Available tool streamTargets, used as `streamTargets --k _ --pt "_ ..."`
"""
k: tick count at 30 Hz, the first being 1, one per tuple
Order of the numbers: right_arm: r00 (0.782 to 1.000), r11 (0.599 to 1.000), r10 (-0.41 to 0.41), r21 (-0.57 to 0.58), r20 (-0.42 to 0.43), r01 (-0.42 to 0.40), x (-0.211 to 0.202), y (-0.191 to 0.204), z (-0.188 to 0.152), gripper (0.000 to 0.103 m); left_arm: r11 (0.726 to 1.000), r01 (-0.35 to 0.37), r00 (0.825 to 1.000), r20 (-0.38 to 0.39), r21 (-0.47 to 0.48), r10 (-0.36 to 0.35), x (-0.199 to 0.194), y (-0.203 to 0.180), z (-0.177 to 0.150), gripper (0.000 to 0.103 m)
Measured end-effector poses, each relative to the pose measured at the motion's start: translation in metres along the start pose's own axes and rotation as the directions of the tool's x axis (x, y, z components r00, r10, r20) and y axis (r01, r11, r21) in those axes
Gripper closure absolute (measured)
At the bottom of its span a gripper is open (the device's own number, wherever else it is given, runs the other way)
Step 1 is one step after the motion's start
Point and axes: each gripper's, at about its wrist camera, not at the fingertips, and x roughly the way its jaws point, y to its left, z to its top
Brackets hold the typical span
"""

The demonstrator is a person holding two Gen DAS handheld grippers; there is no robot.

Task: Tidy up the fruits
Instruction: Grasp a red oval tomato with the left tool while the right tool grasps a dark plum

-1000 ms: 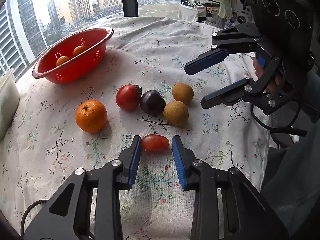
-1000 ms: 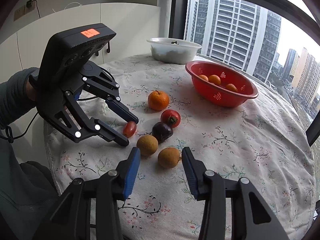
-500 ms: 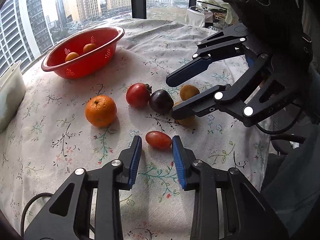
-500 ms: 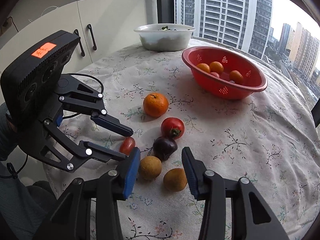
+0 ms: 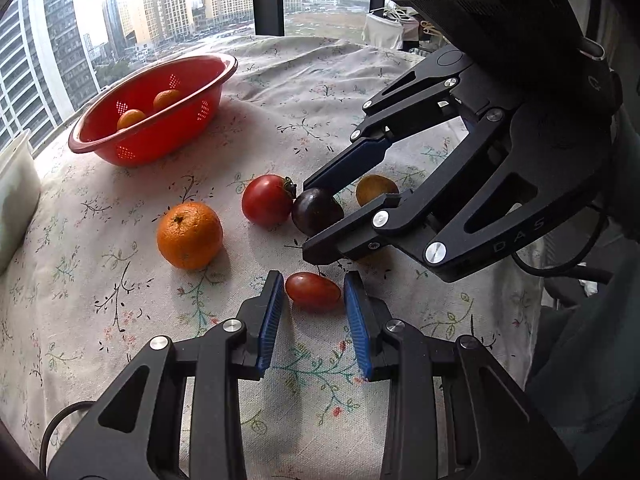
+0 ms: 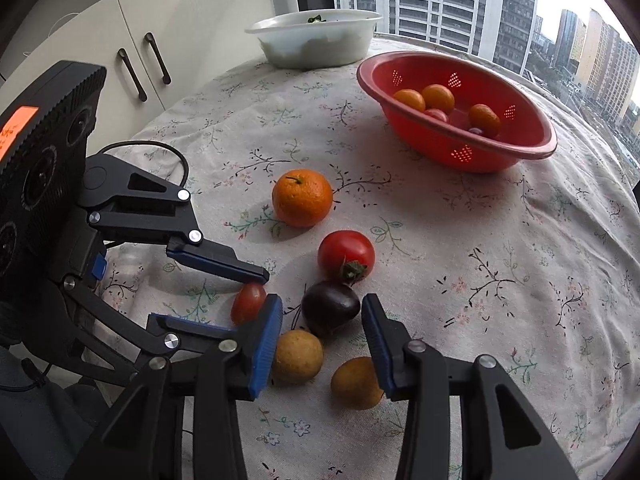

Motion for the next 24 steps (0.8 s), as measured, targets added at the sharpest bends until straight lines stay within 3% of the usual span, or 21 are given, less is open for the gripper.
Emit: streamTargets --k 3,5,24 --pt "1.000 1.000 0.014 0.014 -0.011 -0.014 0.003 -0.003 0.002 0.063 1.000 -0.001 1.000 0.002 -0.006 0.001 -0.001 0.001 -0.001 0.078" --pt "1.000 0.999 0.013 0.030 -0.014 -0.013 0.005 -0.007 0.003 0.071 1.000 -0.002 1.000 0.001 -0.005 0.002 -0.001 0.001 -0.001 0.078" --pt "0.998 0.997 0.046 0.066 0.036 -0.049 -0.011 -0.016 -0.008 0.071 0.999 -0.001 1.000 0.031 -0.034 0.002 -0.008 0.008 -0.001 0.078"
